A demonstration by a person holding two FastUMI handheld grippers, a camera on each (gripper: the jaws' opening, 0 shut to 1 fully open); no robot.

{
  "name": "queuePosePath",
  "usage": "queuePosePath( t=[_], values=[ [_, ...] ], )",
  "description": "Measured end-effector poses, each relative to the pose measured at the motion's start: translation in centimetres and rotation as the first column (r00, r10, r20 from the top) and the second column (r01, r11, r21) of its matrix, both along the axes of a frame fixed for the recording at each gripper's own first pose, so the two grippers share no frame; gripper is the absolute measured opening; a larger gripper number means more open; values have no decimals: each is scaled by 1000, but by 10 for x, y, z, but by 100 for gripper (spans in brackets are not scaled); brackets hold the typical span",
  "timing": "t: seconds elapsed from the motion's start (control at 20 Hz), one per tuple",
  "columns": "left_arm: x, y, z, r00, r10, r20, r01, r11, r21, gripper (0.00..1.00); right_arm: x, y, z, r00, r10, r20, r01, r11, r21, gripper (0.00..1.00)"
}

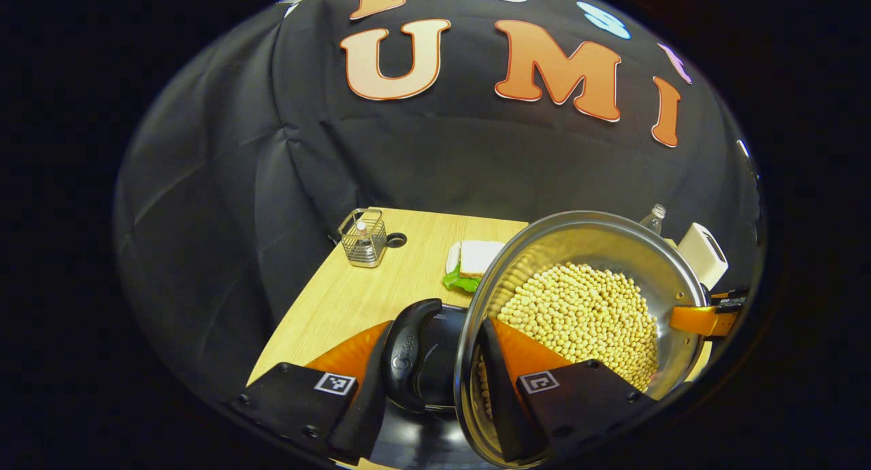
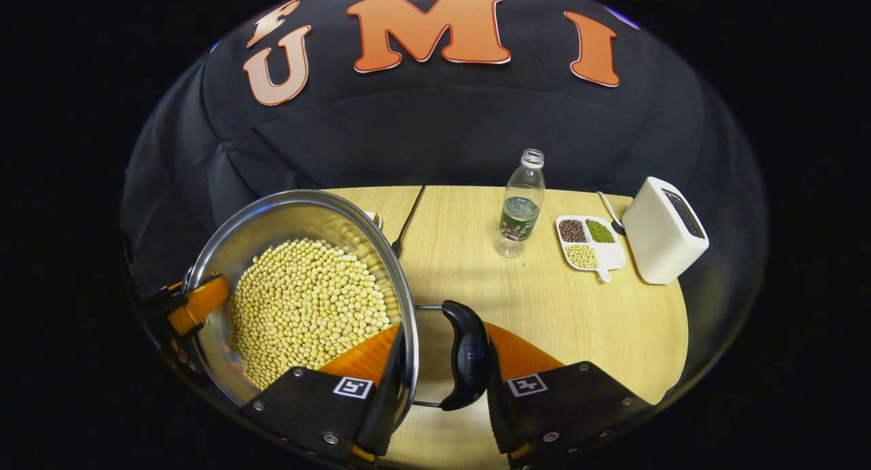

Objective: First push the handle of the pot to place it horizontally, then grasp the pot with both hands and set it on the induction cooktop.

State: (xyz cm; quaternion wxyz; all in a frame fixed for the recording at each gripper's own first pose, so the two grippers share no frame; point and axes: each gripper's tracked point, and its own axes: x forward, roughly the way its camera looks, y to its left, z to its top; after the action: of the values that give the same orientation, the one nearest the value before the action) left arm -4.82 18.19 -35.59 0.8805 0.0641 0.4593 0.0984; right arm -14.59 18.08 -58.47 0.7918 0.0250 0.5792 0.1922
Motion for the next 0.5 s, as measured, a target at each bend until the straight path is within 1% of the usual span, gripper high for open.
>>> queuePosePath(
  t=[0.05, 0.1, 0.15, 0.2, 0.25, 0.3, 0.35, 0.4, 0.5],
  values=[
    [-1, -4, 4, 1000, -1, -4, 1, 1000, -1, 73, 1, -1, 3, 1000, 0, -1, 0, 1000, -6, 57],
    [-3, -5, 3, 1000, 0, -5, 0, 1000, -3, 71, 3, -1, 4, 1000, 3, -1, -3, 1000, -11, 53],
    [-3, -6, 3, 1000, 3, -6, -3, 1000, -5, 73, 3, -1, 5, 1000, 4, -1, -4, 1000, -13, 53],
    [-3, -6, 0, 1000, 5, -2, -5, 1000, -4, 73, 4, 0, 5, 1000, 7, 1, -7, 1000, -15, 57],
    [-4, -6, -4, 1000, 7, -3, -7, 1000, -2, 73, 3, 0, 3, 1000, 9, 1, -9, 1000, -17, 57],
    [-4, -6, -6, 1000, 7, -2, -7, 1000, 0, 73, 2, 0, 4, 1000, 12, -2, -12, 1000, -18, 53],
    [-6, -8, -9, 1000, 11, -8, -11, 1000, 0, 73, 2, -1, 5, 1000, 11, -7, -11, 1000, -18, 57],
    [-6, -9, -11, 1000, 15, -10, -15, 1000, 0, 71, 3, -2, 4, 1000, 16, -13, -16, 1000, -19, 57],
    [-7, -10, -13, 999, 31, -28, -31, 999, -5, 73, 4, -2, 6, 999, 24, -22, -24, 999, -25, 58]
  ],
)
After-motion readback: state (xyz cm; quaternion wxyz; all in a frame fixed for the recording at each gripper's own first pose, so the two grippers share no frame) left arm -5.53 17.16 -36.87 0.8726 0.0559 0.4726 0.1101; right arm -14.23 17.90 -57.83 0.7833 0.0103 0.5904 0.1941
